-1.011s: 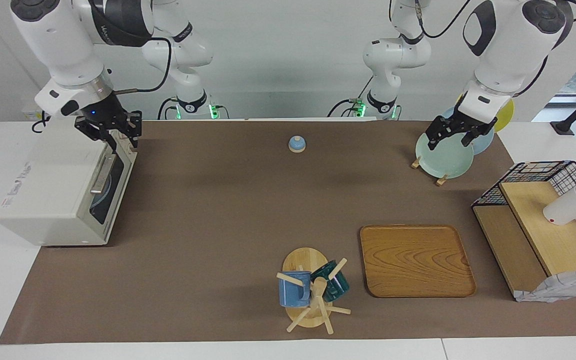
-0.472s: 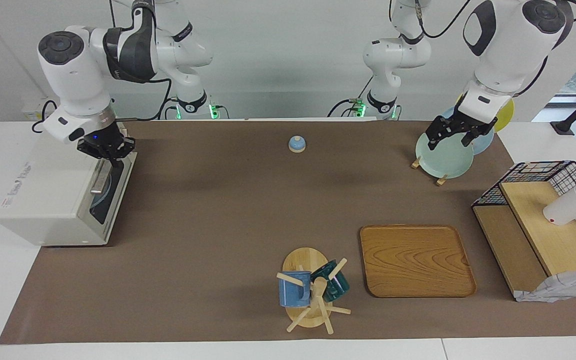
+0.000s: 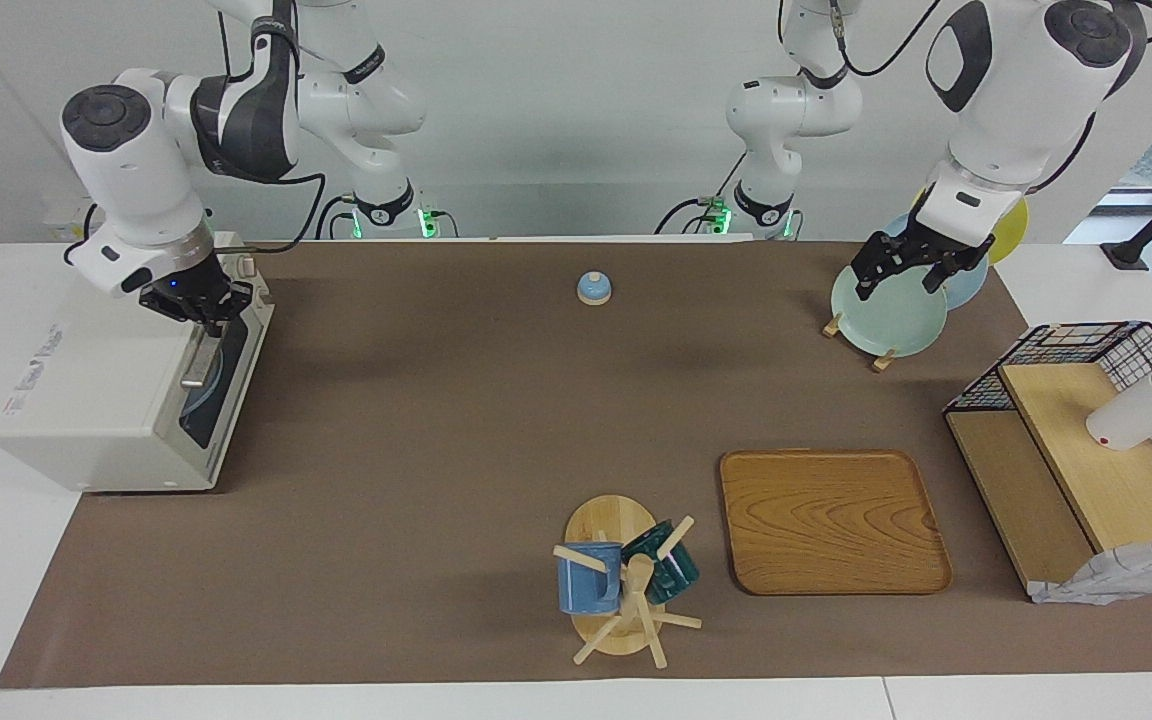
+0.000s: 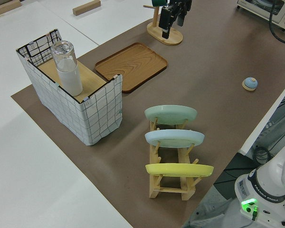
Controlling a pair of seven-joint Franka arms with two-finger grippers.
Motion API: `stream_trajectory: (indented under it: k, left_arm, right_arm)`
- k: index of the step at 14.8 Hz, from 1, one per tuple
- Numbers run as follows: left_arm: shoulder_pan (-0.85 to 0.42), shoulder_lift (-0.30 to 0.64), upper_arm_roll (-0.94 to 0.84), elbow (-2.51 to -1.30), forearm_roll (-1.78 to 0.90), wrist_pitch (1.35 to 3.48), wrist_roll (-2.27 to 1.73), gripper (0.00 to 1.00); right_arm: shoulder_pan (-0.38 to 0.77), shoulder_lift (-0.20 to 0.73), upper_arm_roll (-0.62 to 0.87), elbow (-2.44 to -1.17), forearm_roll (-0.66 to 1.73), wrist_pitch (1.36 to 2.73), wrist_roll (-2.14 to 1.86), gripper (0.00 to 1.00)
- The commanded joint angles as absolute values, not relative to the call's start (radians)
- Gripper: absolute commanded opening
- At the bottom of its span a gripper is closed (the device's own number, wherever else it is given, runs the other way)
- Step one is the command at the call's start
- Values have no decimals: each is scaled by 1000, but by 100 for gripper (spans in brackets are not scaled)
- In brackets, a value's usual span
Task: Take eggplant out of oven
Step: 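Reach the right gripper into the open toaster oven toward the plate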
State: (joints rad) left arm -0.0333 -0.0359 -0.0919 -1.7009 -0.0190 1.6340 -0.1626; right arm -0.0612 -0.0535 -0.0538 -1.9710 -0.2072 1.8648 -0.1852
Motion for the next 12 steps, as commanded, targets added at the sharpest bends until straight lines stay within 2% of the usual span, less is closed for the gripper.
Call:
stream_trajectory:
  k: [1, 12]
  left_arm:
    - [-18, -37, -97, -1690, -34, 1621, -153, 100]
    - [-20, -37, -97, -1692, -34, 1626, -153, 100]
  right_arm:
    - [-87, -78, -48, -2011, -221, 1901, -216, 0]
    - [-97, -77, -45, -2101, -209, 2009, -284, 0]
